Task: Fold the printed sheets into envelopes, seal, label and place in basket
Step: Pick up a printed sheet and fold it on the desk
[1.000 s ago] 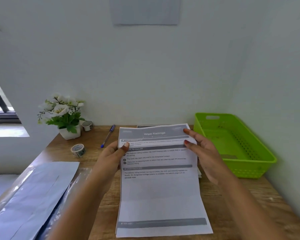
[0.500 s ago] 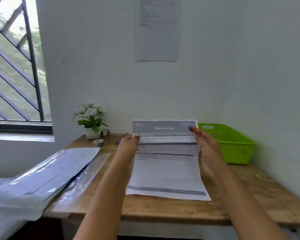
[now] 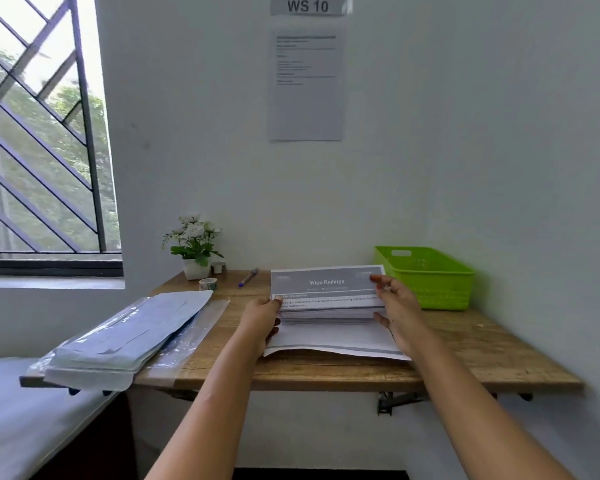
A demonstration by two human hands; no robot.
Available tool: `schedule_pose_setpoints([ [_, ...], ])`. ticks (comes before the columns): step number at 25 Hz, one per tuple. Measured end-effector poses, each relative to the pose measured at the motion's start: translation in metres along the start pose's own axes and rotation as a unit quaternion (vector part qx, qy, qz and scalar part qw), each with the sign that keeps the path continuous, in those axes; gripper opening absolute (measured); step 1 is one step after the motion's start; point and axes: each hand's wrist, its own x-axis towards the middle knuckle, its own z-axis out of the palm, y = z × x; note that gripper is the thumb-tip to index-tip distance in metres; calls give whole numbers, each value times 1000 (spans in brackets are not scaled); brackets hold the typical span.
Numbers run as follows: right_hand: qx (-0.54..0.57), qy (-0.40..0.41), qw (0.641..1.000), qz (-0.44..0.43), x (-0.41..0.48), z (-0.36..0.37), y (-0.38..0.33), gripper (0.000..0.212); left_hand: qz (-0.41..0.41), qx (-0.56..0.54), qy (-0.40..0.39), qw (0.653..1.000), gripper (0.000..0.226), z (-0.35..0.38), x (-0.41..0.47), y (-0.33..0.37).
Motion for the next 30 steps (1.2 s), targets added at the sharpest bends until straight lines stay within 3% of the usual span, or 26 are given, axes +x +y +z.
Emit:
schedule_pose_setpoints([
  [3,-13,-22,1000,-1,4,-2,0,23,54,-4,3,999,23,-4,6,1],
  [4,-10,-44,999,-5,7,-3,1,33,95,2,3,995,27,-7,10,2],
  [7,-59,-106,992,-28,16,-9,-3,67,218,42,-27,975,72,-13,20,8],
  [8,-106,-107,988,-37,19,-9,-5,68,246,88,-27,965,71,-13,23,10],
  [12,-228,-48,966,-111,32,-6,-6,46,312,263,41,912,24,-7,32,17],
  [16,-267,-29,953,-143,42,-11,-4,18,362,345,144,854,20,-3,37,17],
  [20,-324,-95,932,-131,47,-21,-14,23,392,293,93,867,17,-9,35,24],
  [22,-475,-77,864,-145,46,-21,-23,31,401,298,57,864,18,-14,34,27],
  [24,-581,-35,781,-226,35,1,-35,36,419,331,33,845,18,-12,33,33],
  [28,-591,-36,687,-421,6,75,-44,12,444,417,39,792,23,0,29,39],
  [30,-613,-18,644,-457,6,85,-44,9,447,403,42,798,24,-5,32,34],
])
